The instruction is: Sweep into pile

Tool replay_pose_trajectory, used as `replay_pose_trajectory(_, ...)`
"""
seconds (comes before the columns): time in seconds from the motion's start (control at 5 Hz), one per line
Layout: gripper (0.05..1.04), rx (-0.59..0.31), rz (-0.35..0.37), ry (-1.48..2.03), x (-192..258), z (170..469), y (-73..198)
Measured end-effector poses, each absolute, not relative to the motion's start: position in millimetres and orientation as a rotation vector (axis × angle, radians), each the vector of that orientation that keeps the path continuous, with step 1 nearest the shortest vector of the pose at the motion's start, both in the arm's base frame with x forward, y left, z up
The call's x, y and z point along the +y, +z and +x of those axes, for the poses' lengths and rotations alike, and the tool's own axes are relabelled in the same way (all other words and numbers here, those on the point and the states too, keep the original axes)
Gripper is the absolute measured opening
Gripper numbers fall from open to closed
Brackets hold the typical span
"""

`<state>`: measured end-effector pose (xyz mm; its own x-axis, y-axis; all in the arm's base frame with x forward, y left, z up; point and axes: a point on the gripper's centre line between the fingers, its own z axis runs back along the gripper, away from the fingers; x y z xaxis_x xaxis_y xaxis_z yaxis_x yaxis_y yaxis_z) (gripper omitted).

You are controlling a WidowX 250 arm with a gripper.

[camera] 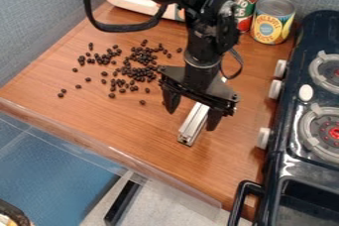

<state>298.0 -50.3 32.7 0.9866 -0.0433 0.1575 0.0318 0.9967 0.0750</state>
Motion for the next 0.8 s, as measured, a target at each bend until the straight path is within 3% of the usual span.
replay_pose_trajectory(0.2,0.945,-0.154,0.058,-0.013,-43.0,306.6,27.6)
replay_pose_trajectory(0.6,0.377,-0.156,0.016,-0.023,-42.5,313.9,23.8)
replay_pose_trajectory(0.8,0.339,-0.155,0.008,-0.018,-42.9,311.1,22.9)
